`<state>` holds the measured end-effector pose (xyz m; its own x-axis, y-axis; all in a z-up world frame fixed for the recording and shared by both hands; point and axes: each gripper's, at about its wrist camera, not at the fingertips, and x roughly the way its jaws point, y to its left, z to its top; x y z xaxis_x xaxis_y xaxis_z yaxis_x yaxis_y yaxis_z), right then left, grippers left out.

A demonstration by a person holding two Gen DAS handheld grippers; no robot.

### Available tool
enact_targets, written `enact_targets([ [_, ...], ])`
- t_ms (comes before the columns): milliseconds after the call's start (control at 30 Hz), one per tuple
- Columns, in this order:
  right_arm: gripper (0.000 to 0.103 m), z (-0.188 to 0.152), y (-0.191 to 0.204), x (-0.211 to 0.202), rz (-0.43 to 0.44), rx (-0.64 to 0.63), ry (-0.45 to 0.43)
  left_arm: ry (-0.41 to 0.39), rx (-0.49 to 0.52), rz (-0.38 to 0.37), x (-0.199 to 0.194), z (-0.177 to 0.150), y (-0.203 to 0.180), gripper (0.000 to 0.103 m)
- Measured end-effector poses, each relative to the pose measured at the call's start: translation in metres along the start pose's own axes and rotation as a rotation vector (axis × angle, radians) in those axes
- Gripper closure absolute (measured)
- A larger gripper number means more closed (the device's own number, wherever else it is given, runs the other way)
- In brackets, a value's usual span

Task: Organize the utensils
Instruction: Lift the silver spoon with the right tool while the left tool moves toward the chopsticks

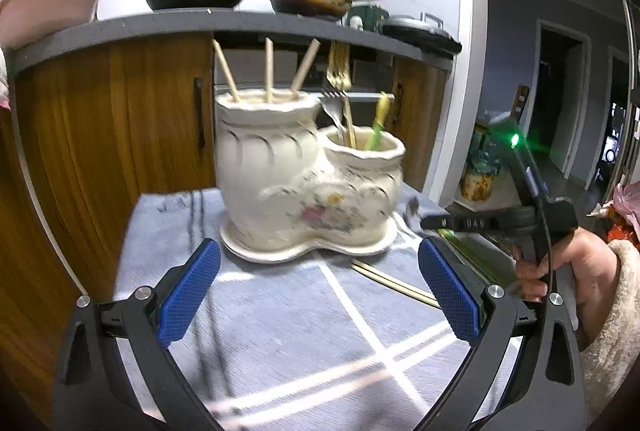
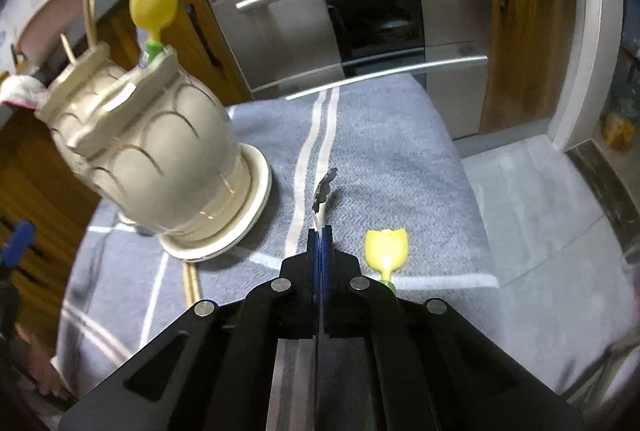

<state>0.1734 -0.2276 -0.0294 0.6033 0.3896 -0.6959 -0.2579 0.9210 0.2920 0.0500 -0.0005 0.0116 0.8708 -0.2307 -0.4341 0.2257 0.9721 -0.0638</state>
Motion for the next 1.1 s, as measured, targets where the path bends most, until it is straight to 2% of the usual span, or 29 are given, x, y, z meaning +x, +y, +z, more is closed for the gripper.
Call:
enact_targets([
  [200,0.101,0.001,-0.006,-0.031,0.055,-0.006,-0.089,0.122,-0.043,0.035,0.018,-0.013,-0.033,0.006],
  [267,0.101,0.000,-0.006,-0.046,0.075,-0.015,-0.137,0.192,-0.085,0.038,0.030,-0.019,-0.043,0.016],
  [367,0.101,0.001,-0.007,-0.066,0.096,-0.027,-0.199,0.256,-0.105,0.071,0.046,-0.024,-0.055,0.030],
  [433,0.101,0.001,-0.007,-0.078,0.096,-0.039,-0.237,0.275,-0.116,0.089,0.052,-0.026,-0.060,0.034],
  [667,0.101,-0.003,-0.004,-0.129,0.073,-0.114,-0.466,0.336,-0.172,0.152,0.069,-0.029,-0.074,0.052],
  [767,0.101,-0.005,-0.003,-0.142,0.077,-0.126,-0.536,0.371,-0.203,0.177,0.078,-0.031,-0.078,0.056],
  [933,0.101,-0.005,0.000,-0.151,0.095,-0.134,-0.557,0.382,-0.218,0.217,0.084,-0.034,-0.088,0.057],
  [1100,0.101,-0.007,-0.001,-0.153,0.105,-0.132,-0.557,0.384,-0.171,0.269,0.089,-0.032,-0.100,0.057],
])
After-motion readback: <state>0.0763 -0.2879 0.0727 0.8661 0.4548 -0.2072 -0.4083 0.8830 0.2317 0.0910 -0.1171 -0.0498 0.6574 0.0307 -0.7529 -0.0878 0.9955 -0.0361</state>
